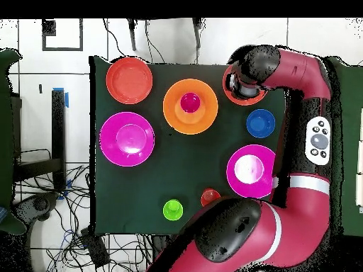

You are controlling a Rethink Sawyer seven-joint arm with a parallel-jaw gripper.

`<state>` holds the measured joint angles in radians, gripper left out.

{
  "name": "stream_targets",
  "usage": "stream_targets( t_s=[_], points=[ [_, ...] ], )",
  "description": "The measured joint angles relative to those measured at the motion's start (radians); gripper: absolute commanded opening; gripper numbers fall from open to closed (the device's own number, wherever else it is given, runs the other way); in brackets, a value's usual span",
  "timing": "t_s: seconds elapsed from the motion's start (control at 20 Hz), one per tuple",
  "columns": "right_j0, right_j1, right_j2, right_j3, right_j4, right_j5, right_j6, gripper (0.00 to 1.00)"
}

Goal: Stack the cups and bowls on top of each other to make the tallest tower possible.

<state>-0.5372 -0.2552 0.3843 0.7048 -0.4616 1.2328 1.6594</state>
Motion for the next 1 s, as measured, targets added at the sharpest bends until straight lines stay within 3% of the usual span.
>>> stream_targets(
  t_s=[1.0],
  points=[
    [-0.002, 0.015, 0.0, 0.007, 0.006, 0.0, 0.0, 1.0]
  ],
)
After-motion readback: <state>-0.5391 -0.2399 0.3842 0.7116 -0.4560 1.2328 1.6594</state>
